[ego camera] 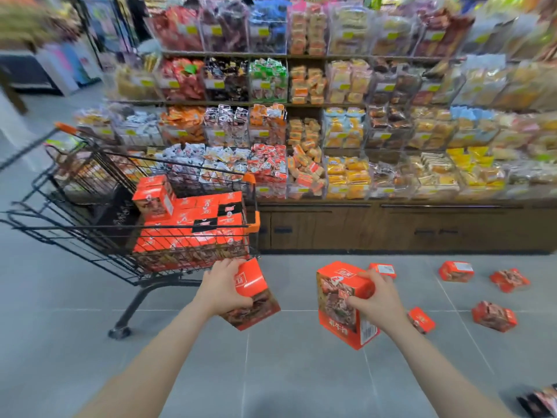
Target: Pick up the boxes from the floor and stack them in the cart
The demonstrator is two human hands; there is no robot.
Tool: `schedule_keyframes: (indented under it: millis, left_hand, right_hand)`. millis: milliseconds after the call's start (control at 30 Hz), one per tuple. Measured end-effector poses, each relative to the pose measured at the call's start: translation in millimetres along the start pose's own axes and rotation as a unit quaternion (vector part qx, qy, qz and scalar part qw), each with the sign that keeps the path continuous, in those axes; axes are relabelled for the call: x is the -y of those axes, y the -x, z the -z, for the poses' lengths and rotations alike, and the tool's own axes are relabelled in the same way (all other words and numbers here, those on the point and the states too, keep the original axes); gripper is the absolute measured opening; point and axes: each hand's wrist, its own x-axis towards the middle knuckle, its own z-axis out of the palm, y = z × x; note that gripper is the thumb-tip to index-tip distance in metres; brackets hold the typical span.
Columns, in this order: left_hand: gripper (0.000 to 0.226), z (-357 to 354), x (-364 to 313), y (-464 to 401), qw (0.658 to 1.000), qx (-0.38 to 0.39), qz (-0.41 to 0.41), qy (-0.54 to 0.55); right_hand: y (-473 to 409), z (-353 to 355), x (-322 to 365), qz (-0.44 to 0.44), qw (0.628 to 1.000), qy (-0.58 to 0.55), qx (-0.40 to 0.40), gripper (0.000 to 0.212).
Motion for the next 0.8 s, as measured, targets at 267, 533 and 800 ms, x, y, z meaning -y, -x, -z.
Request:
schedule_keyframes:
  millis: [267, 533, 800]
  left_hand:
    - [0.098, 96.2, 131.6, 28.3, 0.997, -0.066, 0.05, -0.005]
    - [0.1, 147.3, 205.3, -3.7, 0.991, -0.109, 0.083, -0.004]
    - [0.098, 186.0, 252.8, -103.5, 0.987, -0.123, 0.102, 0.0]
  right_hand:
    - [-9.3, -92.7, 138.6, 0.062, 0.996, -0.008, 0.063, 0.053]
    - [-64.9, -142.2, 235.3, 0.105, 0.988, -0.046, 0.101, 0.054]
    - [-175.7, -172.0, 297.5, 0.174, 0.975, -0.051, 0.125, 0.054]
